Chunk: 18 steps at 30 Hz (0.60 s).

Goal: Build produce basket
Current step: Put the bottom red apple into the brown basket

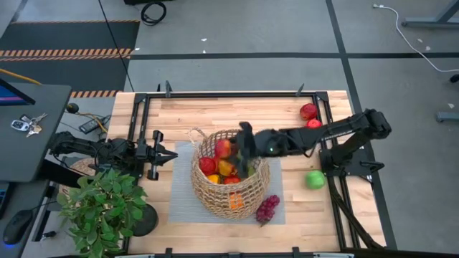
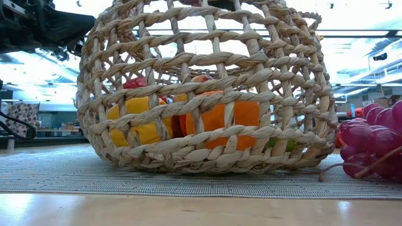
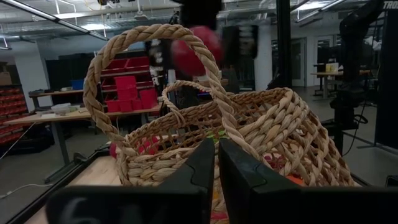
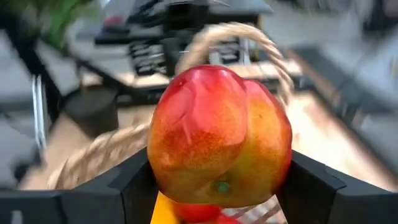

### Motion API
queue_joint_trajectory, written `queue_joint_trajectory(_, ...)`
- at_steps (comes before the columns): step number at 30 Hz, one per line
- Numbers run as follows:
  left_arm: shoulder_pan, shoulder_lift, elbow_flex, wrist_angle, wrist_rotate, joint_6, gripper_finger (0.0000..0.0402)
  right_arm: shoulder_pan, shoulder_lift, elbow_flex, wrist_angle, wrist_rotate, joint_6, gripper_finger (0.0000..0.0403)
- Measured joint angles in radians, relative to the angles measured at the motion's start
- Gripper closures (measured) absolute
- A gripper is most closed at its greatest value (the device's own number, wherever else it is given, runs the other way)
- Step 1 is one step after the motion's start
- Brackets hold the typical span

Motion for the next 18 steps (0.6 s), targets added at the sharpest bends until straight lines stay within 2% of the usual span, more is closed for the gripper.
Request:
queue_joint_trajectory(6, 0.0, 0.0, 0.0, 0.0, 0.0, 0.0, 0.0369, -0.074, 0.0, 0.0, -0.018, -0.132, 0.399, 0.013)
queue_joint_trajectory(9, 0.0, 0.0, 0.0, 0.0, 0.0, 0.0, 0.0365, -0.103, 0.0, 0.0, -0.027, -0.213, 0.512, 0.013)
queue_joint_trajectory(13, 0.0, 0.0, 0.0, 0.0, 0.0, 0.0, 0.0368, -0.125, 0.0, 0.0, -0.05, -0.295, 0.519, 0.013)
queue_joint_trajectory(18, 0.0, 0.0, 0.0, 0.0, 0.0, 0.0, 0.0374, -0.107, 0.0, 0.0, -0.103, -0.306, 0.396, 0.013)
